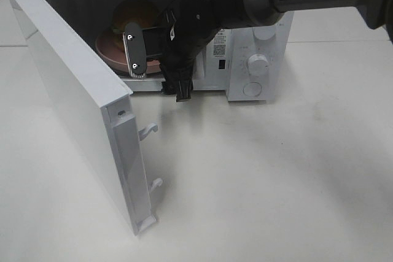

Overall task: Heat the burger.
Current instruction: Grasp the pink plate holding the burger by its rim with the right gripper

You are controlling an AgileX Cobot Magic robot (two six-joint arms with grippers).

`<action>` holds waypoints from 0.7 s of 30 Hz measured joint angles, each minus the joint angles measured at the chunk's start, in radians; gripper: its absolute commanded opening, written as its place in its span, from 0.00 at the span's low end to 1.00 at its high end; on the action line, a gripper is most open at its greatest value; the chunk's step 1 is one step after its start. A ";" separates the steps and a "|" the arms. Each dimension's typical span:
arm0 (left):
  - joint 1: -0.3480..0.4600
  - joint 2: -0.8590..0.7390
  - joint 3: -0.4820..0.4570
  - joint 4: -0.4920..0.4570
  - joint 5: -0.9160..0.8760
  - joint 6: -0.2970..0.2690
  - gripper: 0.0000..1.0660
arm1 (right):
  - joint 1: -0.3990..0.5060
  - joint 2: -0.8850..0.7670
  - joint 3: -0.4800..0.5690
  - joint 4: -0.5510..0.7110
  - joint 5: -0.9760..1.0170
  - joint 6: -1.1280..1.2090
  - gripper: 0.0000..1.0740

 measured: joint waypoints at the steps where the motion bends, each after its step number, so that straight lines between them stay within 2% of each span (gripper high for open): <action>1: 0.000 0.000 0.000 0.000 0.000 0.000 0.94 | 0.000 0.000 0.000 0.000 0.000 0.000 0.79; 5: 0.000 0.000 0.000 0.000 0.000 0.000 0.94 | -0.019 0.039 -0.064 0.001 0.027 0.000 0.78; 14: 0.000 0.000 0.000 0.000 0.000 0.000 0.94 | -0.046 0.083 -0.131 0.005 0.052 0.000 0.74; 15: 0.000 0.000 0.000 0.000 0.000 0.000 0.94 | -0.046 0.089 -0.138 0.009 0.052 0.000 0.67; 16: 0.000 0.000 0.000 0.000 0.000 0.000 0.94 | -0.046 0.089 -0.138 0.009 0.052 0.000 0.67; 18: 0.000 0.000 0.000 0.000 0.000 0.000 0.94 | -0.046 0.101 -0.148 0.019 0.054 -0.001 0.51; 19: 0.000 0.000 0.000 0.000 0.000 0.000 0.94 | -0.046 0.101 -0.148 0.019 0.054 -0.001 0.51; 20: 0.000 0.000 0.000 0.000 0.000 0.000 0.94 | -0.046 0.103 -0.149 0.028 0.071 -0.007 0.34; 21: 0.000 0.000 0.000 0.000 0.000 0.000 0.94 | -0.046 0.104 -0.149 0.031 0.081 -0.010 0.27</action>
